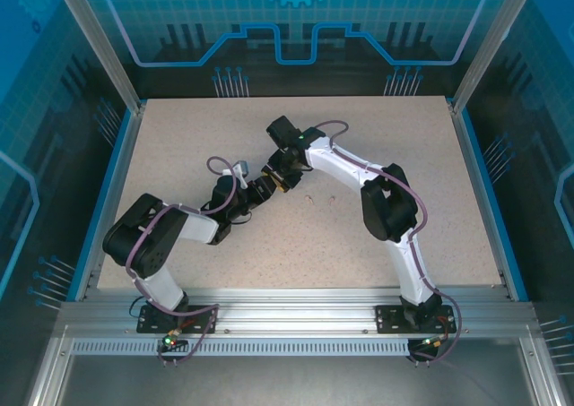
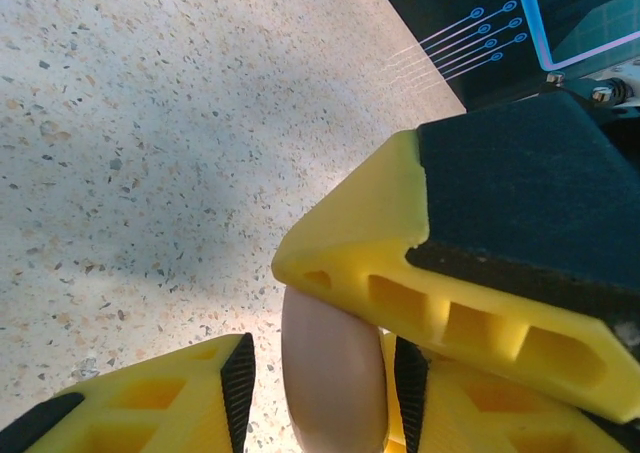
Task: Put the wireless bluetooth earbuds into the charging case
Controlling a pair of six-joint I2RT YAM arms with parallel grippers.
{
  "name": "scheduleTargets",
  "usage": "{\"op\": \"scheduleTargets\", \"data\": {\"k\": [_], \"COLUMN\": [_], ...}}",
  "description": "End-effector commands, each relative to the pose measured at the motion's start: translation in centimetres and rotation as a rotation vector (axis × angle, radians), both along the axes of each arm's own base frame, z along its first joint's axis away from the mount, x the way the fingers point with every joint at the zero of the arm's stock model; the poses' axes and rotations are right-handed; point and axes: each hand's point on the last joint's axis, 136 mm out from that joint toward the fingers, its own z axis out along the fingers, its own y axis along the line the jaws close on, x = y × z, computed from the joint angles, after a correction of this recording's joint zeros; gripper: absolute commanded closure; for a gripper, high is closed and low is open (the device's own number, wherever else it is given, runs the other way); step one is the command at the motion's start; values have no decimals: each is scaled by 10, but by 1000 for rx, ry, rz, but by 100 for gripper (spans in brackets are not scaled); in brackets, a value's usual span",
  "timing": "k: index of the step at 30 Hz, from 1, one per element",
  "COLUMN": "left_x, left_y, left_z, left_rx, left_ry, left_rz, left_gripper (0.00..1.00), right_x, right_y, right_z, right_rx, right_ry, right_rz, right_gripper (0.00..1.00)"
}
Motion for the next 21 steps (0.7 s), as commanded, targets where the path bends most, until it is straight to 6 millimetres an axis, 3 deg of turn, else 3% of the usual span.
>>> {"op": "scheduleTargets", "data": {"k": [1,11,21], "left_x": [4,6,7], "left_y": [-7,-7,-7], "left_z": [8,7,8], "left_rx": [-24,-21,-20], "left_ry": [-28,-28,-29], "left_rz": [-14,-14,-11], "left_gripper": [57,64,79], "right_x": [-12,-14,-15], "right_y": [9,9,8], "right_z": [18,17,17], "right_rx": [34,35,36], "right_ry": [-6,-6,-6], "right_rz": [21,26,27], "right_gripper": [54,55,55]}}
